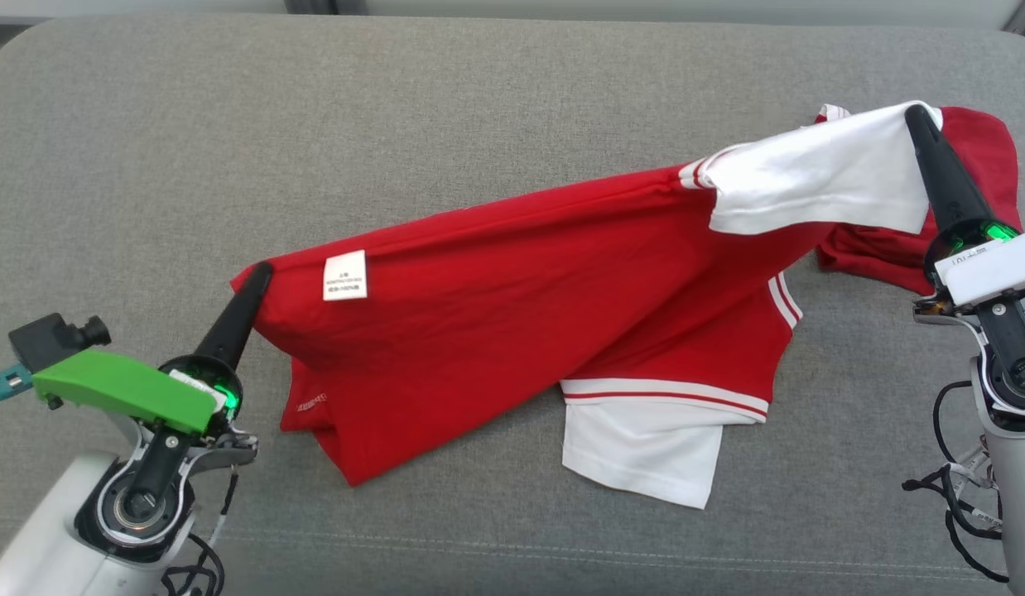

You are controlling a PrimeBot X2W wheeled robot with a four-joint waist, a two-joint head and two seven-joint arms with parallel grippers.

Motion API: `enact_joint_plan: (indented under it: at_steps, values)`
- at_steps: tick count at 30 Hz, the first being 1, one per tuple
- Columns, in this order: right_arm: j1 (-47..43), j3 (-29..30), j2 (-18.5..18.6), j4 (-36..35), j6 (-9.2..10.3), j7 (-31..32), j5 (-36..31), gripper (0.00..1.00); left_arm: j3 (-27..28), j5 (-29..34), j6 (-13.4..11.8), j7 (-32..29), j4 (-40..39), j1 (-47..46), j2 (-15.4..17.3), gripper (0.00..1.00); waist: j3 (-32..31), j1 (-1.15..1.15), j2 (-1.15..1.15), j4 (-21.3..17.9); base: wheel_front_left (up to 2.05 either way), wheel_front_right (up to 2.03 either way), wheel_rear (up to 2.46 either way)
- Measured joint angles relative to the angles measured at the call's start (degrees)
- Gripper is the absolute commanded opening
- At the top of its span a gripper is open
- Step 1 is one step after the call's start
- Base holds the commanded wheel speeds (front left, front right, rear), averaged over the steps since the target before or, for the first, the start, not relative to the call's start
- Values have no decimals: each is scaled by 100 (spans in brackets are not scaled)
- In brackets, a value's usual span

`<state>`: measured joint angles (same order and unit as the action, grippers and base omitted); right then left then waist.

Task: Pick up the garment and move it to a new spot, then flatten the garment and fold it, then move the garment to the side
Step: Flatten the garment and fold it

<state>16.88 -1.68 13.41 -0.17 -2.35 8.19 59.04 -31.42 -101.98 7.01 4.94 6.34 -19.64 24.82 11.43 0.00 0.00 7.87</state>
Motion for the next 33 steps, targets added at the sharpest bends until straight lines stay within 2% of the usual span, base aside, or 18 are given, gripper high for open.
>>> enact_joint_plan:
  at_steps: [7,15,22,29,33]
  values:
    - [133,79,42,-208,103,238,154,0,325,333,3,177,-375,-83,359,0,-218,0,0,52,0,0,0]
    - [783,20,-115,-233,298,456,409,0,398,453,-14,-26,-608,-564,827,0,-600,0,0,147,0,0,0]
    - [1255,-134,-394,-474,292,611,769,0,550,495,-258,-92,-687,-832,1024,0,-1029,0,0,169,0,0,0]
    - [1298,-23,-588,-1141,304,704,1205,0,915,494,-517,-22,-1039,-871,1316,0,-1460,0,0,117,0,0,0]
    - [1018,120,-646,-1719,486,732,1445,0,1120,475,-727,75,-1448,-764,1521,0,-1637,0,0,21,0,0,0]
